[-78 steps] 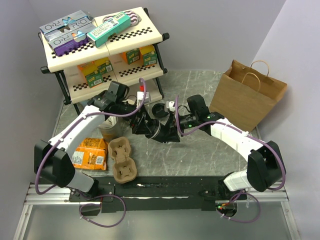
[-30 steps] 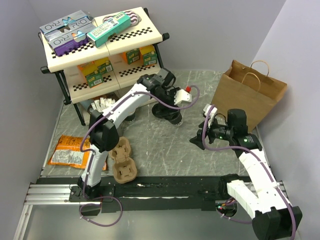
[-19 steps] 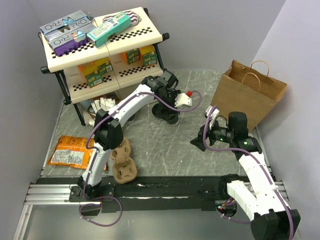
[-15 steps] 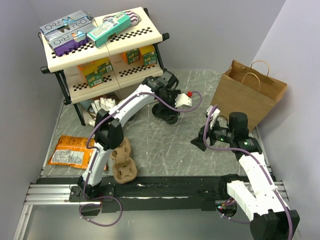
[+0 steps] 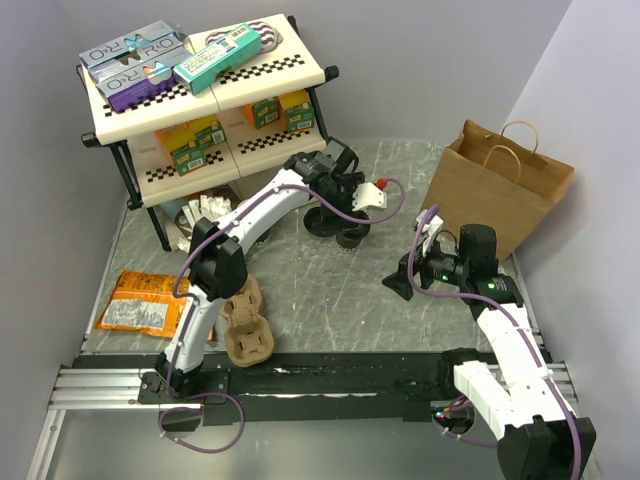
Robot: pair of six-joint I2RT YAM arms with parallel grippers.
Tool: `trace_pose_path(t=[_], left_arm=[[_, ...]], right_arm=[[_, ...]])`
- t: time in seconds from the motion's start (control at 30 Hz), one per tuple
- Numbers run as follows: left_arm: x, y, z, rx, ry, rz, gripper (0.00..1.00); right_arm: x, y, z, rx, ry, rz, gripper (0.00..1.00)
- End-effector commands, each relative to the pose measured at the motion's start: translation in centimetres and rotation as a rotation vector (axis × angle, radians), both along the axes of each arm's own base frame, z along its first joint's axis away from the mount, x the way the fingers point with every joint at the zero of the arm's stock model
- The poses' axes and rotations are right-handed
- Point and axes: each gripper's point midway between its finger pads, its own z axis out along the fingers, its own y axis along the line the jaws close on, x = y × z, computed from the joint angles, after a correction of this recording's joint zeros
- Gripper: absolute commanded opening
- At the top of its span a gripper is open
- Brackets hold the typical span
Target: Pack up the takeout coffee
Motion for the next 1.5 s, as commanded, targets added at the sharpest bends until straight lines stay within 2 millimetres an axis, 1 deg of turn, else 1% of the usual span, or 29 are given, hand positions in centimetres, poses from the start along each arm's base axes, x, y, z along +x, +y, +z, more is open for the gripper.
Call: trace_pose_path(t=[0.0, 0.1, 0.2, 0.3, 0.33, 0.37, 0.4, 0.43, 0.5, 0.53, 0.57, 0.6, 0.63, 0.67, 0.7, 0.73, 0.8, 0.83, 0.9, 0.97, 1.03, 1.07, 1.1, 1.17, 1.2, 1.27, 1.3, 1.37, 1.47], left_arm=[[0.4, -1.6, 2.2, -0.092, -0.037, 0.009, 0.99], [0.3, -2.2, 3.0, -0.137, -0.029, 0.009, 0.99], [-0.2, -2.8, 4.5, -0.193, -0.019, 0.014, 0.99], [-0.9, -3.2, 7.7, -0.283, -0.026, 0.028, 0.99], [-1.3, -3.1, 10.6, -0.34, -0.057, 0.025, 0.99], [-1.8, -2.6, 11.0, -0.354, -0.035, 0.051, 0.99], [-2.3, -2.1, 12.0, -0.376, -0.034, 0.059, 0.99], [-3.8, -1.1, 13.5, -0.406, -0.011, 0.062, 0.99], [-4.8, 1.1, 14.5, -0.417, 0.013, 0.086, 0.99], [-7.1, 2.9, 14.8, -0.406, 0.052, 0.08, 0.99], [-7.7, 4.4, 14.8, -0.401, 0.072, 0.086, 0.99], [-8.6, 5.5, 14.7, -0.395, 0.09, 0.09, 0.98], [-10.3, 7.3, 14.4, -0.388, 0.121, 0.117, 0.97], [-10.6, 8.8, 13.9, -0.367, 0.136, 0.174, 0.97], [-11.8, 10.0, 14.3, -0.362, 0.14, 0.208, 0.96], [-13.0, 11.1, 12.3, -0.318, 0.194, 0.238, 0.93], [-15.2, 13.1, 10.4, -0.258, 0.241, 0.267, 0.9], [-16.9, 14.4, 9.1, -0.235, 0.266, 0.291, 0.86], [-19.0, 16.4, 7.3, -0.194, 0.278, 0.329, 0.82], [-20.0, 17.7, 6.1, -0.146, 0.312, 0.387, 0.79], [-22.1, 19.4, 4.2, -0.047, 0.389, 0.413, 0.73], [-22.8, 19.9, 3.7, -0.019, 0.409, 0.398, 0.7], [-24.3, 20.9, 2.9, 0.026, 0.425, 0.334, 0.68], [-24.9, 21.6, 2.5, 0.032, 0.378, 0.241, 0.69], [-25.1, 22.1, 2.3, 0.031, 0.305, 0.153, 0.72], [-24.8, 22.2, 2.4, 0.016, 0.205, 0.035, 0.73], [-24.5, 22.2, 2.5, 0.022, 0.121, -0.092, 0.75], [-23.8, 22.0, 2.3, 0.03, 0.037, -0.207, 0.75], [-22.6, 21.9, 0.2, 0.104, -0.07, -0.47, 0.69]], right_arm=[[0.5, 0.0, 0.5, 0.026, -0.013, -0.011, 1.0], [0.6, 0.0, 0.7, 0.029, -0.013, -0.012, 1.0], [0.7, 0.0, 0.9, 0.028, -0.013, -0.008, 1.0], [0.8, -0.1, 1.2, 0.021, -0.019, -0.005, 1.0], [1.0, -0.1, 1.3, 0.017, -0.024, -0.005, 1.0], [1.1, -0.1, 1.4, 0.016, -0.028, -0.005, 1.0], [1.2, -0.1, 1.3, 0.013, -0.02, -0.004, 1.0], [1.4, -0.1, 1.4, 0.014, -0.022, -0.001, 1.0], [1.8, 0.0, 1.4, 0.02, -0.009, -0.002, 1.0], [2.1, 0.1, 1.7, 0.03, -0.011, -0.007, 1.0], [2.4, 0.1, 1.8, 0.035, -0.009, -0.011, 1.0], [2.7, 0.2, 1.7, 0.038, 0.004, -0.012, 1.0], [3.1, 0.2, 2.1, 0.045, 0.001, -0.019, 1.0], [3.4, 0.1, 2.2, 0.044, 0.0, -0.029, 1.0], [3.8, 0.1, 2.2, 0.047, 0.012, -0.033, 1.0], [4.0, 0.2, 2.3, 0.05, 0.018, -0.038, 1.0], [4.3, 0.3, 2.1, 0.056, 0.04, -0.037, 1.0], [4.6, 0.3, 2.1, 0.061, 0.051, -0.043, 1.0], [4.9, 0.4, 2.0, 0.069, 0.076, -0.044, 1.0], [5.1, 0.6, 2.0, 0.08, 0.093, -0.047, 1.0], [5.5, 0.7, 2.0, 0.091, 0.111, -0.049, 1.0], [5.6, 0.9, 1.7, 0.093, 0.126, -0.045, 1.0], [5.7, 0.9, 1.7, 0.095, 0.13, -0.043, 1.0], [5.9, 1.1, 1.6, 0.1, 0.139, -0.043, 1.0], [6.1, 1.2, 1.6, 0.103, 0.134, -0.043, 1.0], [6.2, 1.4, 1.4, 0.117, 0.156, -0.039, 1.0], [6.2, 1.6, 1.4, 0.12, 0.158, -0.033, 1.0], [6.3, 1.8, 1.3, 0.119, 0.164, -0.023, 1.0], [6.4, 1.9, 1.3, 0.113, 0.163, -0.018, 1.0]])
